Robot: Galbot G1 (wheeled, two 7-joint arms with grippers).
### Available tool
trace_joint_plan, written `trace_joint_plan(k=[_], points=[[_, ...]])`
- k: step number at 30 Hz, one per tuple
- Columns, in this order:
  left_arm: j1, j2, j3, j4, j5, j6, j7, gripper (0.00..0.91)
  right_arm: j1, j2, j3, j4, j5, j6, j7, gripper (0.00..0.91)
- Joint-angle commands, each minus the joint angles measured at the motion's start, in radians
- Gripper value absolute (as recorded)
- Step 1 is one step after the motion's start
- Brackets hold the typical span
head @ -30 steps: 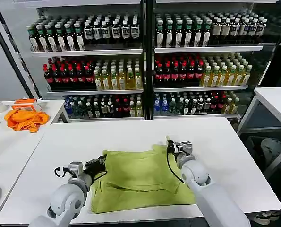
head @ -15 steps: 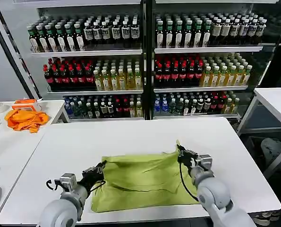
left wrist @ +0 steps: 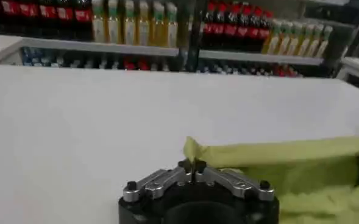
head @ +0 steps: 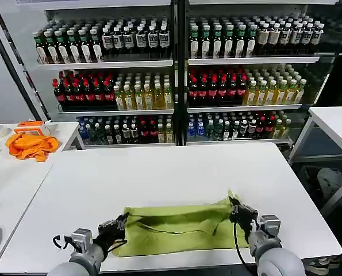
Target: Fold and organize the clothes.
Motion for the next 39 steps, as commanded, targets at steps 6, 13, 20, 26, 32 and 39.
trace_joint_plan(k=[6, 13, 20, 26, 32, 39], points=[[0.046, -0.028, 0.021, 0.017, 0.22, -0.005, -0.021, 0.907, -0.068, 0.033, -0.017, 0.014, -0.131, -0.007, -0.008, 0.907], [0.089, -0.136, 0.036, -0.032, 0.263, -0.02, -0.166, 0.907, -0.143, 0.052, 0.029, 0.064, -0.142, 0.0, -0.006, 0.907], [0.076, -0.22, 0.076, 0.019, 0.27, -0.037, -0.223, 0.907, -0.209, 0.088, 0.046, 0.076, -0.155, 0.011, -0.005, 0.907], [0.035, -0.261, 0.107, 0.098, 0.29, -0.051, -0.252, 0.091, -0.226, 0.107, 0.045, 0.067, -0.166, 0.019, -0.002, 0.907], [0.04, -0.286, 0.127, 0.125, 0.312, -0.081, -0.25, 0.02, -0.232, 0.119, 0.051, 0.065, -0.168, 0.025, 0.002, 0.907], [0.05, -0.295, 0.134, 0.131, 0.308, -0.09, -0.242, 0.02, -0.239, 0.12, 0.063, 0.072, -0.166, 0.028, 0.002, 0.907]])
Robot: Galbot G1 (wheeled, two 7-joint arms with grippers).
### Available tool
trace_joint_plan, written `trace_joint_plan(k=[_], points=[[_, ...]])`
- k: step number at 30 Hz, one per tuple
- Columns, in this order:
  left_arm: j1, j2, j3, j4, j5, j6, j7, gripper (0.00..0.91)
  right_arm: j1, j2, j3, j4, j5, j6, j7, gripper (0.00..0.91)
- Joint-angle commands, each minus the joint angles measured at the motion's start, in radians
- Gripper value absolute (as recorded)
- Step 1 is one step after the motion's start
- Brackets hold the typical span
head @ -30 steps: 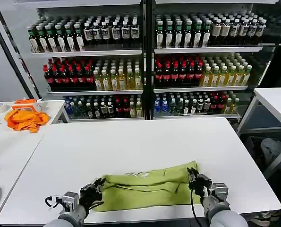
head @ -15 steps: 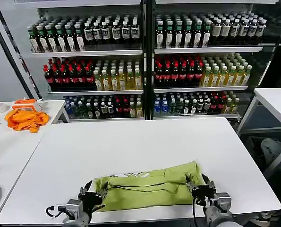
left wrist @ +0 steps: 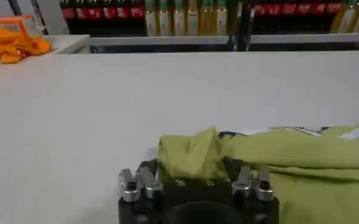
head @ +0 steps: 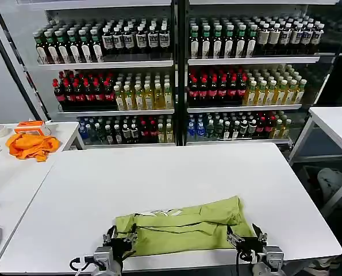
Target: Fold and organize the clothes.
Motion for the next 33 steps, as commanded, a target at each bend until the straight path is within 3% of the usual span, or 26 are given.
trace_joint_plan(k=[1, 8, 14, 24, 27, 30, 33], points=[[-0.001, -0.041, 0.014, 0.042, -0.003, -0.017, -0.017, 0.02, -0.016, 0.008, 0.005, 0.006, -0.005, 0.001, 0.001, 0.907], [-0.013, -0.019, -0.052, -0.003, -0.219, -0.05, 0.029, 0.02, -0.019, 0.009, 0.016, 0.011, -0.003, 0.006, 0.0, 0.907], [-0.062, 0.056, -0.245, 0.004, -0.398, -0.051, 0.046, 0.02, -0.024, 0.001, 0.033, 0.018, 0.007, 0.011, -0.002, 0.907], [-0.069, 0.286, -0.612, 0.067, -0.568, -0.031, 0.067, 0.02, -0.014, -0.024, 0.059, 0.024, 0.035, 0.018, -0.01, 0.907], [-0.095, 0.332, -0.695, 0.107, -0.715, -0.041, 0.071, 0.02, -0.007, -0.033, 0.058, 0.022, 0.025, 0.033, -0.024, 0.907], [-0.097, 0.333, -0.709, 0.071, -0.848, -0.059, 0.071, 0.02, 0.008, -0.041, 0.055, 0.02, 0.005, 0.042, -0.036, 0.907], [-0.085, 0.285, -0.648, -0.02, -0.942, -0.061, 0.067, 0.02, 0.019, -0.046, 0.05, 0.019, -0.001, 0.045, -0.041, 0.907]])
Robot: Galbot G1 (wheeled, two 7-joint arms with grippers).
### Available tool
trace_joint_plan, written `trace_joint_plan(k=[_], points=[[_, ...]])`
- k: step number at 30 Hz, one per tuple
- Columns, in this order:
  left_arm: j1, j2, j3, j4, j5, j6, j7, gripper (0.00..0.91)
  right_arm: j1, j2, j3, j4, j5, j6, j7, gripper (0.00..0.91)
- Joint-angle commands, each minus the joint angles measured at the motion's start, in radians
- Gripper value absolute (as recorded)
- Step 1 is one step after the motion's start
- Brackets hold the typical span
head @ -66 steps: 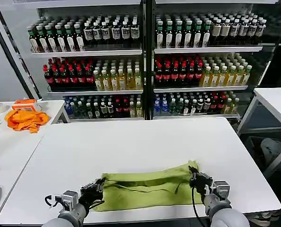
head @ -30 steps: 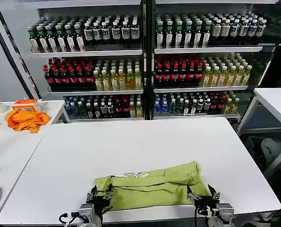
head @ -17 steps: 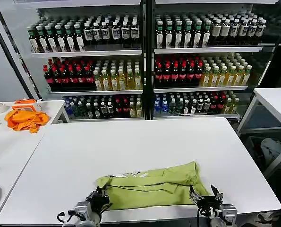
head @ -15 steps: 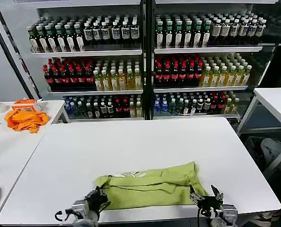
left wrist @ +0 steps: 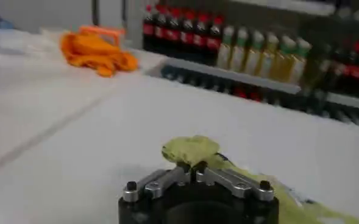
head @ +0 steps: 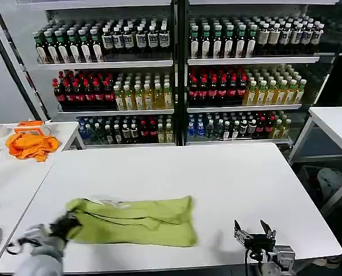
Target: Fold and organize the clothes.
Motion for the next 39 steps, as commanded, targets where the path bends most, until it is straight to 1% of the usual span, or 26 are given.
trace_joint_plan(k=[1, 4, 5, 8, 11, 14, 16, 21, 23, 24, 25, 26, 31, 34, 39], points=[[-0.009, 0.049, -0.145, -0.093, -0.439, -0.019, 0.003, 0.02, 0.021, -0.011, -0.003, -0.004, -0.016, 0.01, -0.014, 0.907], [-0.004, -0.035, -0.012, -0.168, -0.461, -0.038, -0.007, 0.02, 0.026, -0.016, -0.008, -0.009, -0.021, 0.01, -0.016, 0.907], [-0.005, -0.071, 0.053, -0.185, -0.458, -0.046, -0.011, 0.02, 0.028, -0.017, -0.008, -0.01, -0.022, 0.01, -0.017, 0.907], [-0.021, -0.132, 0.16, -0.198, -0.437, -0.062, -0.02, 0.02, 0.032, -0.022, -0.009, -0.011, -0.023, 0.01, -0.018, 0.907], [-0.088, -0.19, 0.254, -0.17, -0.385, -0.068, -0.031, 0.02, 0.028, -0.028, -0.007, -0.015, -0.023, 0.023, -0.03, 0.907], [-0.137, -0.231, 0.336, -0.138, -0.368, -0.069, -0.046, 0.02, 0.022, -0.027, -0.003, -0.021, -0.023, 0.026, -0.029, 0.907], [-0.157, -0.246, 0.379, -0.112, -0.344, -0.071, -0.047, 0.02, 0.019, -0.028, -0.001, -0.022, -0.023, 0.027, -0.03, 0.907], [-0.179, -0.262, 0.466, -0.059, -0.277, -0.068, -0.056, 0.02, 0.02, -0.032, 0.001, -0.022, -0.022, 0.028, -0.032, 0.907], [-0.183, -0.266, 0.506, -0.035, -0.211, -0.061, -0.062, 0.02, 0.023, -0.033, 0.002, -0.026, -0.021, 0.03, -0.033, 0.907], [-0.182, -0.267, 0.518, -0.029, -0.2, -0.058, -0.063, 0.04, 0.023, -0.033, 0.002, -0.026, -0.021, 0.03, -0.033, 0.907], [-0.178, -0.266, 0.536, -0.022, -0.161, -0.052, -0.063, 0.101, 0.025, -0.033, 0.003, -0.026, -0.021, 0.03, -0.033, 0.907], [-0.176, -0.266, 0.549, -0.015, -0.131, -0.047, -0.062, 0.907, 0.025, -0.033, 0.004, -0.026, -0.021, 0.03, -0.033, 0.907], [-0.181, -0.27, 0.592, 0.018, -0.05, -0.039, -0.039, 0.907, 0.026, -0.031, 0.004, -0.03, -0.021, 0.031, -0.032, 0.907], [-0.173, -0.261, 0.618, -0.023, 0.032, -0.03, -0.012, 0.907, 0.026, -0.032, 0.006, -0.03, -0.022, 0.031, -0.031, 0.907], [-0.205, -0.254, 0.627, -0.032, 0.043, -0.052, -0.01, 0.907, 0.023, -0.035, 0.006, -0.03, -0.021, 0.033, -0.033, 0.907]])
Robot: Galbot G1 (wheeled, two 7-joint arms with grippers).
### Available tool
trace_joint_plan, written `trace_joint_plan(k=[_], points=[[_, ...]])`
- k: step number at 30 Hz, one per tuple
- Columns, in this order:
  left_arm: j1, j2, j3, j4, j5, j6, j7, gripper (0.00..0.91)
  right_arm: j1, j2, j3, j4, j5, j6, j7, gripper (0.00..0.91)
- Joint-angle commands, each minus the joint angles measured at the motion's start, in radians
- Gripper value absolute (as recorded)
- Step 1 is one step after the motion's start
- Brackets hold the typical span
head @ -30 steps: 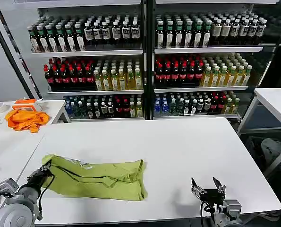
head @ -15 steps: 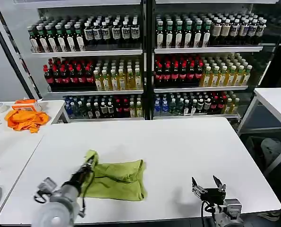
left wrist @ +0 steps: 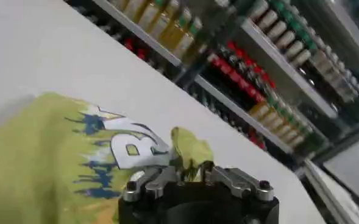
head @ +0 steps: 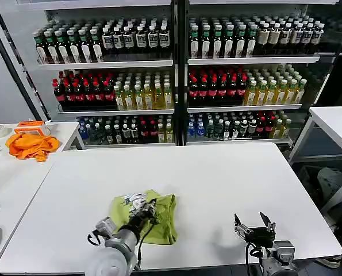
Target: Fold and organize the clothes.
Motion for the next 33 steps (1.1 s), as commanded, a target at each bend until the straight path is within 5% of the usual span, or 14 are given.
trace_joint_plan(k=[1, 9, 17, 33], points=[[-0.056, -0.014, 0.103, -0.001, 0.148, -0.018, 0.022, 0.907, 0.001, -0.001, -0.001, 0.001, -0.001, 0.001, -0.001, 0.907], [0.004, 0.015, -0.045, -0.105, 0.062, -0.022, 0.022, 0.907, 0.019, 0.002, -0.015, -0.014, -0.001, 0.001, -0.001, 0.907], [0.115, 0.142, -0.306, -0.011, 0.147, -0.009, 0.022, 0.907, 0.044, 0.009, -0.031, -0.035, 0.0, 0.002, -0.002, 0.907], [0.104, 0.115, -0.201, 0.083, 0.166, 0.015, 0.07, 0.907, 0.055, 0.011, -0.021, -0.049, 0.004, 0.0, -0.002, 0.907]])
